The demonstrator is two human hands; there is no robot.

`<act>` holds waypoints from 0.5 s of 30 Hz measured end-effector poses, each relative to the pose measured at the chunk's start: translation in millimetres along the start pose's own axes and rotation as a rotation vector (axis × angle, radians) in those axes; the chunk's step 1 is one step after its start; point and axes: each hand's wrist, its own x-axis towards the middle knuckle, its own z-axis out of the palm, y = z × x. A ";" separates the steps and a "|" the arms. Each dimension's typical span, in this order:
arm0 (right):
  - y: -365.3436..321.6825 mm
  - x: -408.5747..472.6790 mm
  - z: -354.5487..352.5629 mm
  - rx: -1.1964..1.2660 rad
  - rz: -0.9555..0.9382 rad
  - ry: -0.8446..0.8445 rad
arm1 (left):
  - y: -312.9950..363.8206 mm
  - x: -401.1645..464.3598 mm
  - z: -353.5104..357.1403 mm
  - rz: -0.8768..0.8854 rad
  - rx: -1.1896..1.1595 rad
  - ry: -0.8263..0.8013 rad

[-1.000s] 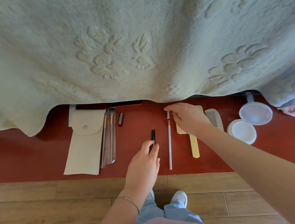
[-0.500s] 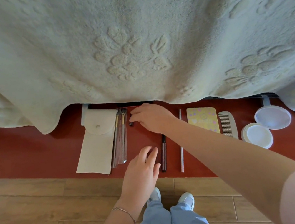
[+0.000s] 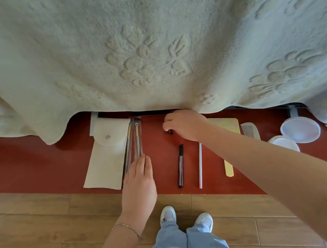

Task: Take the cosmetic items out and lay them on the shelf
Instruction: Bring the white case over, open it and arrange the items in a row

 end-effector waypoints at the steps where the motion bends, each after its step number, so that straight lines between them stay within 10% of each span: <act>1: 3.7 -3.6 1.0 -0.004 0.008 -0.005 | 0.6 -0.9 1.4 0.011 -0.009 -0.001; 15: 14.8 -30.2 9.2 0.059 0.027 -0.032 | 12.7 -10.5 -1.8 0.145 -0.152 0.013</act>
